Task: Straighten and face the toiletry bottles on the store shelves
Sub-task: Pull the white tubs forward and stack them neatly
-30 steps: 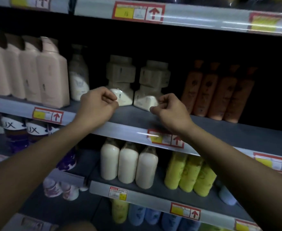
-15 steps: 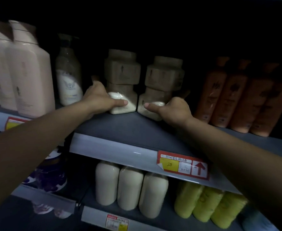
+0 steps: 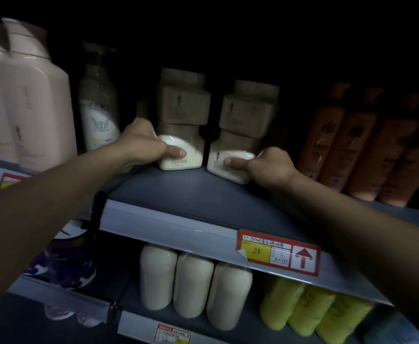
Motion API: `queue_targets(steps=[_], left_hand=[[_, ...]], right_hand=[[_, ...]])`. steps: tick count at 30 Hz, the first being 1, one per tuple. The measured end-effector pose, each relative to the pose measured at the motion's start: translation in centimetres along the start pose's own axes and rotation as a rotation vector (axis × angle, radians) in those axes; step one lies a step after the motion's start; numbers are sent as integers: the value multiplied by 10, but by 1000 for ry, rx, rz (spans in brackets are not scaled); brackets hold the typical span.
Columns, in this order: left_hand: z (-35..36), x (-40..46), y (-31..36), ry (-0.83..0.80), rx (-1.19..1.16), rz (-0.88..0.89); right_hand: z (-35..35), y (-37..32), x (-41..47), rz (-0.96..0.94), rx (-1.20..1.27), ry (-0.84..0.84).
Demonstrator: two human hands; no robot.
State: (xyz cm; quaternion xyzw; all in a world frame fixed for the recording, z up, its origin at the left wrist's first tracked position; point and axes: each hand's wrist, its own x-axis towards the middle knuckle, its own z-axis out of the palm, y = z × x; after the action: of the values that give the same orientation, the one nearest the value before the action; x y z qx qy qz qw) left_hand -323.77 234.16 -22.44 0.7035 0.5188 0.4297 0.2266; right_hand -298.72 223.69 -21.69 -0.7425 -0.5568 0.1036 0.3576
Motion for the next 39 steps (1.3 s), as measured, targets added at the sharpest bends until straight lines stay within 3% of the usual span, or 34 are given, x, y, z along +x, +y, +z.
queue_targets(steps=[8, 18, 39], left_hand=[[-22, -25, 3, -195, -202, 66], [-53, -61, 1, -457, -317, 108], [-62, -67, -3, -537, -418, 127]], right_hand=[[-12, 23, -13, -105, 281, -81], [-32, 17, -66, -314, 396, -247], [-15, 8, -72, -433, 386, -168]])
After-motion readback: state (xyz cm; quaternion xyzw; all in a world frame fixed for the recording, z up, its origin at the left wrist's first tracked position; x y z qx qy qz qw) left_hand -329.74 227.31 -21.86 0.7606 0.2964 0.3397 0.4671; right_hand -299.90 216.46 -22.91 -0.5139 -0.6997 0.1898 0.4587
